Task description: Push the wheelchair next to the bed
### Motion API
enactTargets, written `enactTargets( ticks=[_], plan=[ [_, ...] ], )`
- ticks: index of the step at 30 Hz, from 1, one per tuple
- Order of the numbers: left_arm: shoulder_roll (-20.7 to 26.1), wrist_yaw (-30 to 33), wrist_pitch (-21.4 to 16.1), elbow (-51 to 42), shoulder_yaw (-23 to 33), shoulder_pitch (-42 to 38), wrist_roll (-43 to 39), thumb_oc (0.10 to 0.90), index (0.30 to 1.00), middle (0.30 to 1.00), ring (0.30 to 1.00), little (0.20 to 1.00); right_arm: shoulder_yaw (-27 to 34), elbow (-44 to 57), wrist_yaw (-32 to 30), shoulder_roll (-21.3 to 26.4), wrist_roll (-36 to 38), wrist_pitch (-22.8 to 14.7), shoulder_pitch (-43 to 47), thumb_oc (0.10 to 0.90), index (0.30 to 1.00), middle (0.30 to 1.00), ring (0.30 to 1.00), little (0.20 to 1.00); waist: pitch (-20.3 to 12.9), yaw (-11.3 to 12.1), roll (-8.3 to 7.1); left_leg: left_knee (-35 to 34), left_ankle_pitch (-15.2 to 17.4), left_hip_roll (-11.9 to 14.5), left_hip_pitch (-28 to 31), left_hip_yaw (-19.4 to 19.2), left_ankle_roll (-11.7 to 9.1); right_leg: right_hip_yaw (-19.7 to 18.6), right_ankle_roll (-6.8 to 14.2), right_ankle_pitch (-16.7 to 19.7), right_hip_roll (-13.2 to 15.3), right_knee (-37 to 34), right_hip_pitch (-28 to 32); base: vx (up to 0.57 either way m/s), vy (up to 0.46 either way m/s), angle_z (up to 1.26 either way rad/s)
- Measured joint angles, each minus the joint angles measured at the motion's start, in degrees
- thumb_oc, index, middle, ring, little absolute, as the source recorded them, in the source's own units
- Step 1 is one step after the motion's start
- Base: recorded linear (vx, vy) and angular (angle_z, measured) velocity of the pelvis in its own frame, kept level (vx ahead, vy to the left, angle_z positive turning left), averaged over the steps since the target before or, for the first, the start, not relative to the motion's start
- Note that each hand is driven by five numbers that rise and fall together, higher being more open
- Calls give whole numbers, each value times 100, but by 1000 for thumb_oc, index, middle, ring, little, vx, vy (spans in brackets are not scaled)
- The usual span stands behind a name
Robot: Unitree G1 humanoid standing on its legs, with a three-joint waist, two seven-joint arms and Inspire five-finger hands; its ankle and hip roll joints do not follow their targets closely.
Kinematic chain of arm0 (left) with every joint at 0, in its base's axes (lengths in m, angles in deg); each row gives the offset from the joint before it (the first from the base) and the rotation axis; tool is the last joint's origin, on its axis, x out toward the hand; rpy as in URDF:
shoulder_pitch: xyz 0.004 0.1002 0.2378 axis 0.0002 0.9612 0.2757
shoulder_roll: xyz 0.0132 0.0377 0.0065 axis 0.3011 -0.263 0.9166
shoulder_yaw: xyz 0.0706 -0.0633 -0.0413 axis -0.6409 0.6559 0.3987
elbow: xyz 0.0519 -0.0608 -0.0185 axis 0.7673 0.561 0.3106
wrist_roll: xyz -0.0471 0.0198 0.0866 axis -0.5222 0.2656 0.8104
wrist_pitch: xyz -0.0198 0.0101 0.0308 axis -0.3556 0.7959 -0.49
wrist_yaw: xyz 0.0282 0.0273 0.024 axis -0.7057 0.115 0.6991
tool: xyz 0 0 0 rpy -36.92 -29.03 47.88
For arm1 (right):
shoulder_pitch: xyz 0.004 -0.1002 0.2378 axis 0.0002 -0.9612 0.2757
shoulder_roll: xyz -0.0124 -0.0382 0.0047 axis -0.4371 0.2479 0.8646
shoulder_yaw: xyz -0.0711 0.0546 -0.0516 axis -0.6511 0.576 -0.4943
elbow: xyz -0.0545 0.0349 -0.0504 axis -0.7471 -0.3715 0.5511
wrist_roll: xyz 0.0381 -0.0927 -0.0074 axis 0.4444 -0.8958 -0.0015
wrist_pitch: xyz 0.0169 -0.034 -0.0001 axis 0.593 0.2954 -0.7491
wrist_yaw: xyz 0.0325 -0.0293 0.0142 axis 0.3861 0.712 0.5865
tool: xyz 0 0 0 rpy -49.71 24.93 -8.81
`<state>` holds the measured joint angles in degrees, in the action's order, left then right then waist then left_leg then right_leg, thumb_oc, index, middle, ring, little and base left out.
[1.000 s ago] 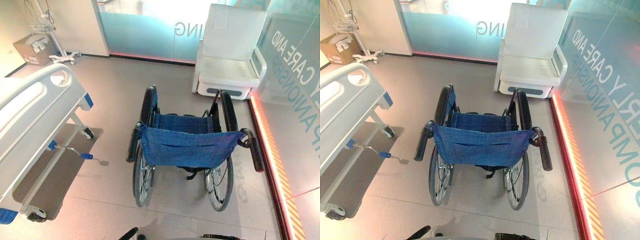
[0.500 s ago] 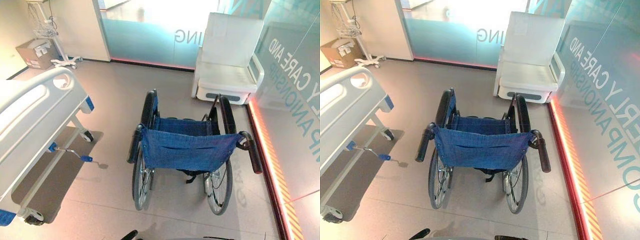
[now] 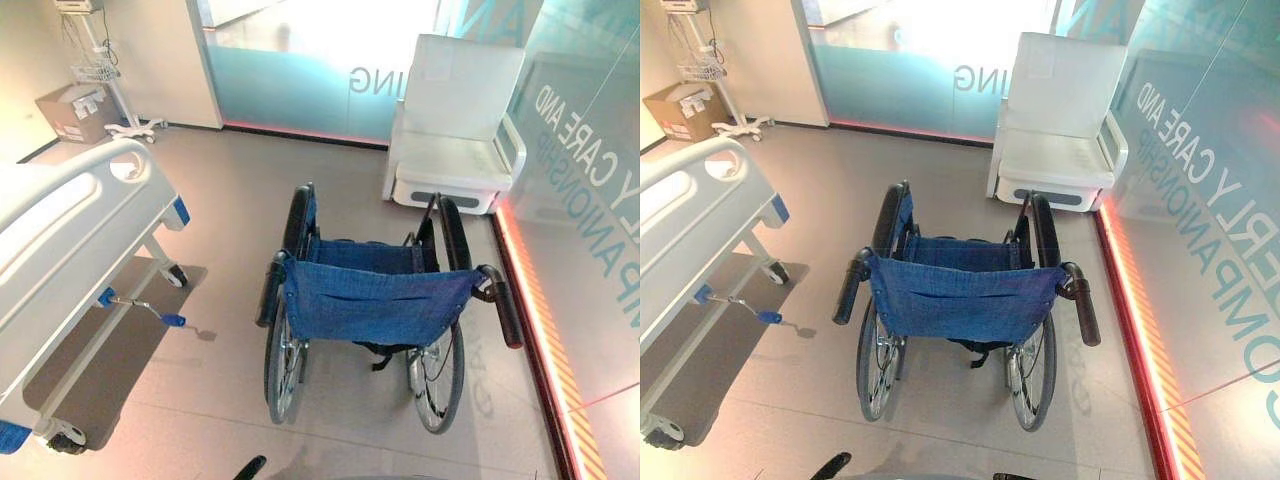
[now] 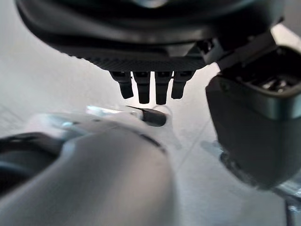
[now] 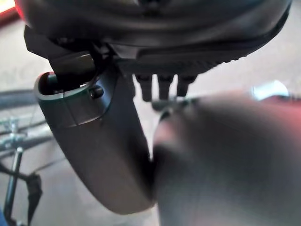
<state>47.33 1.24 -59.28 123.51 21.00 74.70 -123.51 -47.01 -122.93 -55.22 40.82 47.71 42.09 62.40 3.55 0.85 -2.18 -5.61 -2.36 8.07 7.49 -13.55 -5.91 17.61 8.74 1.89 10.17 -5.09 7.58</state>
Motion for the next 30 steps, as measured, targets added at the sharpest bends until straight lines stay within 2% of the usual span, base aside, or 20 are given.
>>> enactTargets(
  ticks=[3,4,6,7,9,13,15,16,20,23,24,27,30],
  plan=[
    [213,-61,10,-302,168,-3,-215,800,900,900,900,900,629,19,-110,465,219,87,37,800,900,900,900,900,-9,5,64,0,1,5,-13,4,-1,-2,3,2,-2,-1,-3,0,0,0],
    [449,-102,183,-672,246,1,-413,800,900,900,900,900,1003,25,-91,958,392,116,35,800,900,900,900,900,11,1,103,0,1,0,-21,-6,-2,-6,25,16,-4,-1,-17,-61,-8,3],
    [760,-103,269,-1068,475,8,-767,800,900,900,900,900,1237,120,-184,1460,401,-126,-52,800,900,900,900,900,18,12,114,-1,-4,-12,-19,-23,-7,-15,85,51,-19,1,-51,-78,-5,-1],
    [1093,-110,379,-1356,669,11,-1130,800,900,900,900,900,1464,364,-243,1832,435,-302,-156,800,900,900,900,900,23,8,115,-1,-7,11,-61,-59,-3,-31,89,57,-38,1,-119,-64,-4,-10],
    [1417,40,331,-1893,1051,66,-1547,800,900,900,900,900,1775,1047,-692,2115,433,-633,-405,800,900,900,900,900,89,-17,94,-1,-13,32,-100,-76,-8,-40,94,64,-57,1,-142,-60,2,-12],
    [1554,173,375,-3366,1574,446,-2251,800,900,900,900,900,2160,2430,-1401,2075,432,-696,-786,800,900,900,900,900,236,-182,20,-2,-12,23,-88,-103,-6,-150,90,65,-63,0,-174,-17,-1,-6],
    [1561,156,388,-3758,1581,454,-2445,800,900,900,900,900,2183,2728,-1616,2039,431,-731,-865,800,900,900,900,900,288,-214,2,-1,-11,18,-88,-104,-5,-153,91,66,-57,1,-180,0,0,0],
    [1563,161,521,-4054,1594,480,-2481,800,900,900,900,900,2245,2954,-1739,2004,434,-699,-899,800,900,900,900,900,294,-236,7,-1,-11,16,-88,-112,-5,-158,91,66,-58,0,-192,0,0,0],
    [1570,126,781,-4822,1685,626,-2754,800,900,900,900,900,2635,3765,-1995,1981,430,-686,-941,800,900,900,900,900,416,-304,119,-2,-8,6,-86,-116,-2,-161,91,66,-48,1,-196,1,8,0],
    [1595,164,1003,-5648,1757,758,-3005,800,900,900,900,900,2912,4903,-2313,1970,433,-547,-987,800,900,900,900,900,493,-303,238,-1,-8,11,-79,-121,-2,-175,91,66,-53,1,-198,0,26,-1],
    [1627,182,1100,-6020,1756,828,-3110,800,900,900,900,900,2918,5452,-2432,1957,437,-382,-1002,800,900,900,900,900,513,-306,272,-2,-8,11,-80,-122,-2,-178,91,66,-54,1,-200,-2,42,-1],
    [1673,154,1317,-6797,1759,856,-3486,800,900,900,900,900,2907,6437,-2440,1956,441,-241,-967,800,900,900,900,900,526,-298,332,-1,-8,8,-78,-129,-1,-187,95,68,-50,1,-202,0,0,0],
    [1736,25,1534,-7241,1737,840,-3584,800,900,900,900,900,2821,6909,-2416,1957,441,-91,-739,800,900,900,900,900,522,-288,350,0,-8,7,-97,-137,-1,-197,95,68,-51,1,-226,0,0,0]
  ],
)
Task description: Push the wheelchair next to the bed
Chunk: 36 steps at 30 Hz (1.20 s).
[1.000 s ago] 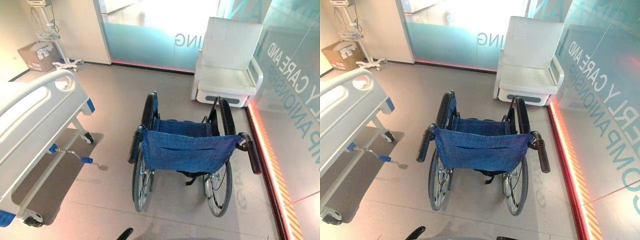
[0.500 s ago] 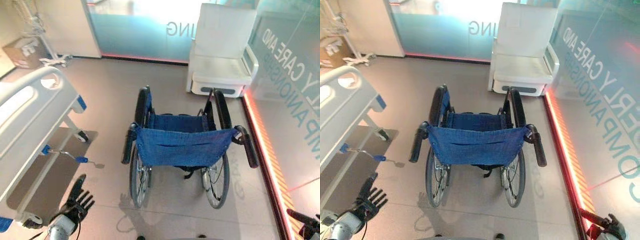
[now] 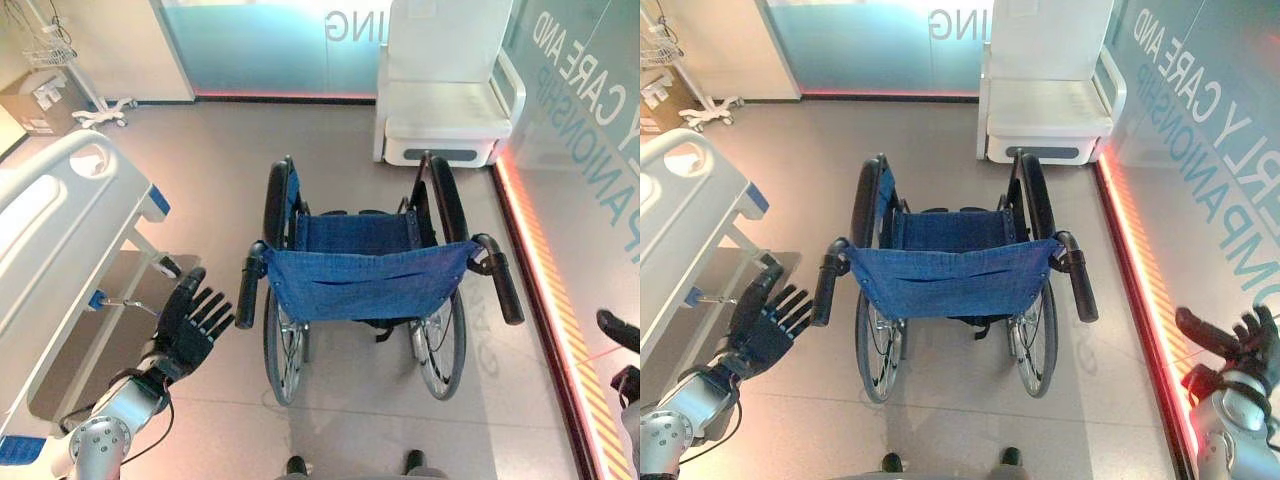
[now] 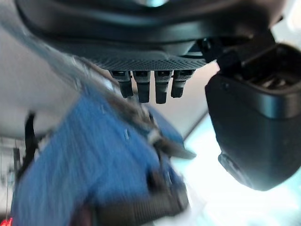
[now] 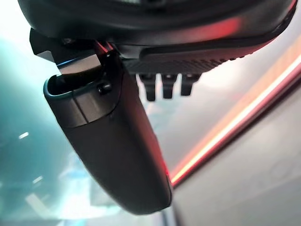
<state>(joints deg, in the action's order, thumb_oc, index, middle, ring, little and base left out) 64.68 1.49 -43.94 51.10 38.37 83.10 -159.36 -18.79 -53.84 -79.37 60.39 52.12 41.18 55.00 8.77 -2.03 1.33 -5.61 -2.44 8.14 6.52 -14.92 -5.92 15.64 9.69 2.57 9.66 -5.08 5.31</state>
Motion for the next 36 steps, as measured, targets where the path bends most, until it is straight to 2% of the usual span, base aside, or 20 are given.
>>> enactTargets(
  ticks=[3,9,14,15,17,19,21,25,32,36],
  plan=[
    [172,-155,189,-203,-37,0,-6,800,900,900,900,900,-46,275,46,1,192,16,142,800,900,900,900,900,-4,11,6,33,0,-2,-34,-34,0,-47,4,4,-2,1,-57,-24,4,-5],
    [387,-388,318,-251,-55,10,-2,800,900,900,900,900,-64,526,140,14,665,10,231,800,900,900,900,900,-1,21,23,40,0,-2,-96,-100,1,-92,4,6,-1,2,-148,-8,4,-2],
    [432,-704,416,-554,-89,23,20,800,900,900,900,900,-123,835,616,26,884,10,195,800,900,900,900,900,1,21,42,39,0,-1,-102,-111,0,-96,5,8,-3,2,-158,0,0,0],
    [511,-793,462,-569,-105,22,193,800,900,900,900,900,-178,887,677,71,905,10,194,800,900,900,900,900,1,21,44,39,0,-1,-103,-111,0,-96,5,8,-3,2,-158,0,0,0],
    [991,-1186,650,-608,-329,27,597,800,900,900,900,900,-306,925,779,271,1093,11,190,800,900,900,900,900,2,34,43,38,0,0,-109,-114,0,-94,6,9,-3,1,-161,0,0,0],
    [1178,-1447,757,-624,-440,26,823,800,900,900,900,900,-316,985,841,324,1125,10,195,800,900,900,900,900,2,52,44,38,0,0,-111,-115,0,-94,7,9,-4,1,-162,0,0,0],
    [1451,-1707,774,-624,-525,31,968,800,900,900,900,900,-396,990,840,511,1266,10,195,800,900,900,900,900,5,56,39,39,0,-1,-115,-123,0,-99,7,10,-4,1,-174,0,0,0],
    [1748,-1810,741,-746,-499,20,928,800,900,900,900,900,-476,1033,842,730,1427,-3,194,800,900,900,900,900,5,55,39,39,1,0,-114,-127,0,-100,8,10,-6,1,-173,0,0,0],
    [1742,-2013,734,-911,-496,23,995,800,900,900,900,900,-486,1496,949,728,1534,-3,76,800,900,900,900,900,9,50,34,39,1,2,-115,-132,0,-103,7,10,-7,1,-175,0,0,0],
    [2001,-2216,733,-953,-497,24,1180,800,900,900,900,900,-503,1582,958,841,1574,-3,76,800,900,900,900,900,19,60,19,39,1,2,-125,-133,0,-104,8,10,-8,1,-187,0,0,0]
  ],
)
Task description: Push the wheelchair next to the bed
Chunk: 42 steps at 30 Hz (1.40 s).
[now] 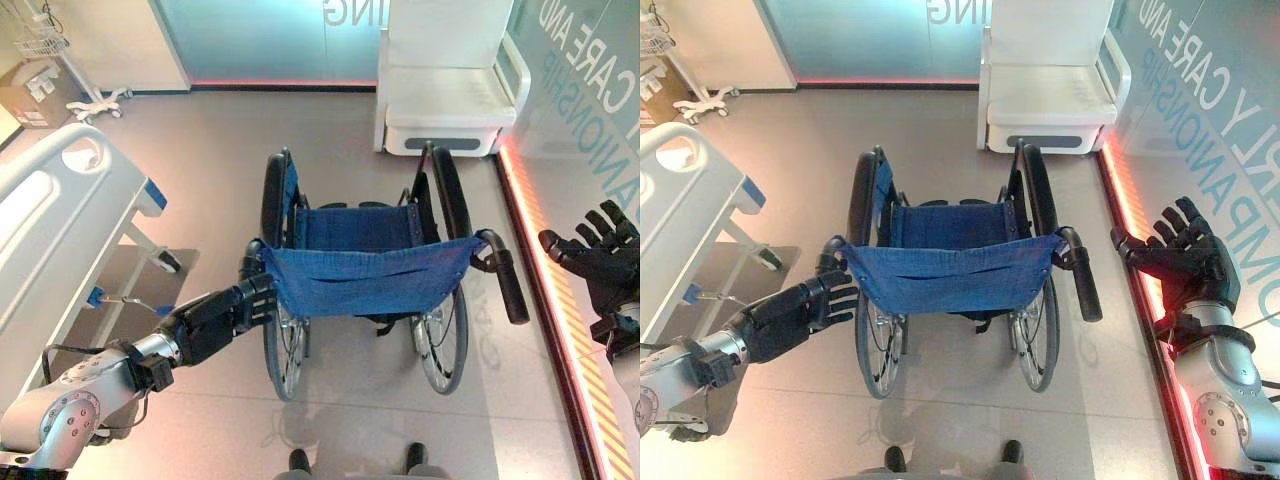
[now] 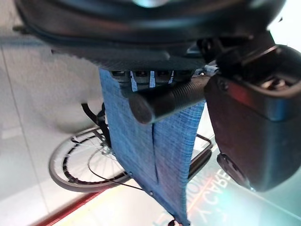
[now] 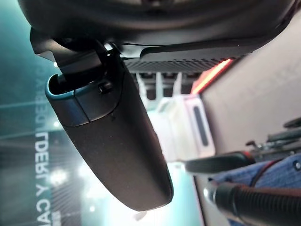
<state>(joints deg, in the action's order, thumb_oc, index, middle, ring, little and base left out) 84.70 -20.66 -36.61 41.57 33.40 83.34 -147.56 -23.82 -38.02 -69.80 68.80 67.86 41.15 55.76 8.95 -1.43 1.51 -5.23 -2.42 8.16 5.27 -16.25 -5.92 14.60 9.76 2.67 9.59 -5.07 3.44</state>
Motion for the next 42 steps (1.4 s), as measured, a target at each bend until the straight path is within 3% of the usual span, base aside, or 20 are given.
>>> enactTargets(
  ticks=[9,10,11,12,17,27,32,42],
  plan=[
    [45,93,-18,1,-2,-5,-298,800,900,900,900,900,-249,79,262,117,-1,34,-3,800,900,900,900,900,30,20,-49,1,0,0,-1,-7,0,-8,0,0,-1,0,-6,23,0,0],
    [46,112,-18,1,-10,-10,-345,700,749,749,749,749,-288,79,305,118,-1,75,-3,800,900,900,900,900,32,25,-53,1,0,-1,-1,-7,0,-8,0,0,-1,0,-6,34,-8,0],
    [46,155,-18,2,-20,-10,-417,478,418,418,418,418,-315,79,347,132,-2,128,-3,800,900,900,900,900,33,28,-54,1,0,-1,-1,-7,0,-8,0,0,-1,0,-6,0,0,0],
    [46,177,-19,2,-24,-10,-444,408,312,312,312,312,-339,79,368,157,-1,168,-3,800,900,900,900,900,33,29,-54,1,0,-1,-1,-7,0,-8,0,0,-2,0,-6,0,0,0],
    [47,340,-130,8,-54,-10,-489,400,300,300,300,300,-487,79,600,457,-13,482,-4,800,900,900,900,900,61,24,-95,2,0,0,-17,-20,0,-29,0,1,-5,0,-33,3,-2,-1],
    [61,360,-230,27,-53,-3,-489,400,300,300,300,300,-384,533,1270,808,-17,530,-85,800,900,900,900,900,138,-38,-221,3,7,2,-16,-125,3,-133,-7,8,-15,1,-96,26,-10,-5],
    [61,359,-233,27,-54,4,-488,400,300,300,300,300,-378,560,1512,860,-86,835,-263,800,900,900,900,900,141,-38,-228,3,7,3,-8,-133,3,-143,-9,14,-17,1,-94,6,-1,0],
    [65,372,-438,43,-246,5,-488,400,300,300,300,300,-626,473,1516,1043,-967,1609,-246,800,900,900,900,900,142,22,-233,3,7,4,17,-138,4,-156,-16,29,-21,1,-80,11,-1,0]
  ],
)
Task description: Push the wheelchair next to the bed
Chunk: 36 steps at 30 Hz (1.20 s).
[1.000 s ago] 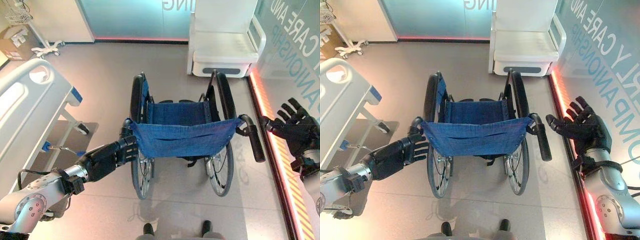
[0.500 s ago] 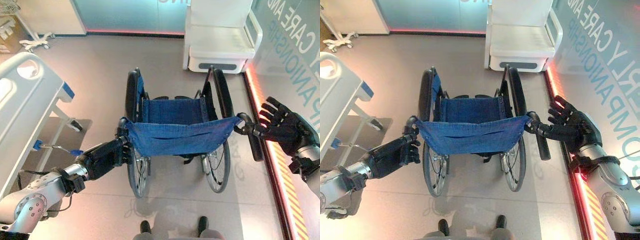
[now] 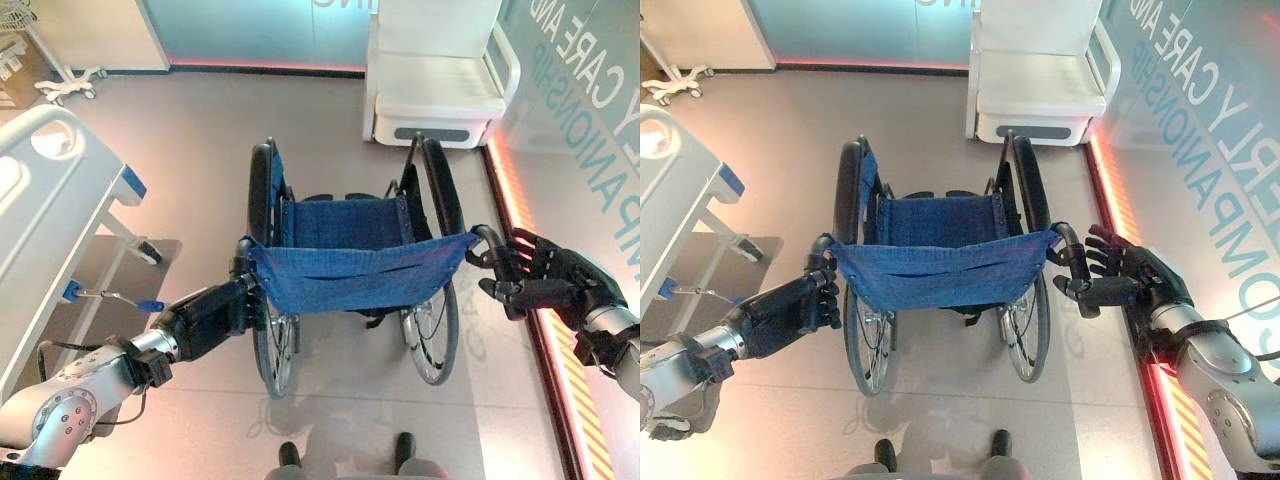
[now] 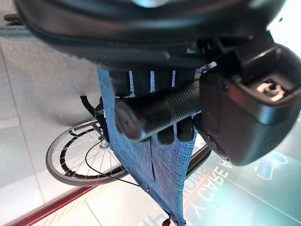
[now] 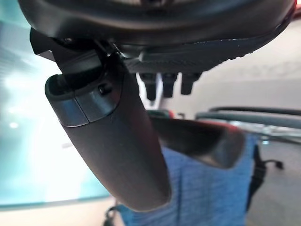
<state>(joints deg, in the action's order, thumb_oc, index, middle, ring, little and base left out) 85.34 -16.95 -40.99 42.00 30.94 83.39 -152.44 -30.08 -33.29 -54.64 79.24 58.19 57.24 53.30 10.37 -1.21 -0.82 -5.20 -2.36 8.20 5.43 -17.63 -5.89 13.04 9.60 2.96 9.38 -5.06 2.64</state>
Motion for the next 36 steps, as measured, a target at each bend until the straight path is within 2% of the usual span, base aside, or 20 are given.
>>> enactTargets(
  ticks=[4,10,14,19,29,30,36],
  plan=[
    [1,0,-57,2,-63,-8,0,400,300,300,300,300,-256,-256,-49,0,2,148,145,800,900,900,900,900,0,27,-6,0,0,1,9,3,0,1,-2,3,-1,0,8,0,0,0],
    [141,-1,-137,55,-240,-87,-7,400,300,300,300,300,-439,-576,-238,16,3,168,613,800,900,900,900,900,1,51,-9,0,-1,2,36,21,0,15,-5,7,-1,0,45,0,0,0],
    [218,-15,-137,204,-484,-350,-13,400,300,300,300,300,-736,-849,-236,244,10,212,901,800,900,900,900,900,2,102,-12,0,-1,3,67,31,0,32,-5,7,-1,0,90,9,-9,2],
    [417,-53,-136,380,-856,-740,-22,400,300,300,300,300,-1023,-1281,-229,517,32,444,1527,800,900,900,900,900,1,221,-13,0,-3,3,87,76,1,43,-7,8,0,0,117,6,-2,1],
    [420,-175,-107,438,-890,-763,-195,400,300,300,300,300,-1338,-1634,-229,636,66,969,2262,800,900,900,900,900,2,241,-14,0,-2,3,90,172,1,172,-8,8,2,0,192,26,-4,5],
    [419,-175,-100,442,-894,-773,-195,400,300,300,300,300,-1377,-1643,-214,635,65,1048,2294,400,300,300,300,300,2,239,-14,0,-2,3,90,172,1,174,-8,8,2,0,192,0,0,0],
    [419,-241,-94,528,-910,-794,-195,400,300,300,300,300,-1441,-1675,157,635,-124,1541,2518,400,300,300,300,300,2,246,-14,0,-3,2,109,169,1,178,-8,8,2,0,205,0,0,0]
  ],
)
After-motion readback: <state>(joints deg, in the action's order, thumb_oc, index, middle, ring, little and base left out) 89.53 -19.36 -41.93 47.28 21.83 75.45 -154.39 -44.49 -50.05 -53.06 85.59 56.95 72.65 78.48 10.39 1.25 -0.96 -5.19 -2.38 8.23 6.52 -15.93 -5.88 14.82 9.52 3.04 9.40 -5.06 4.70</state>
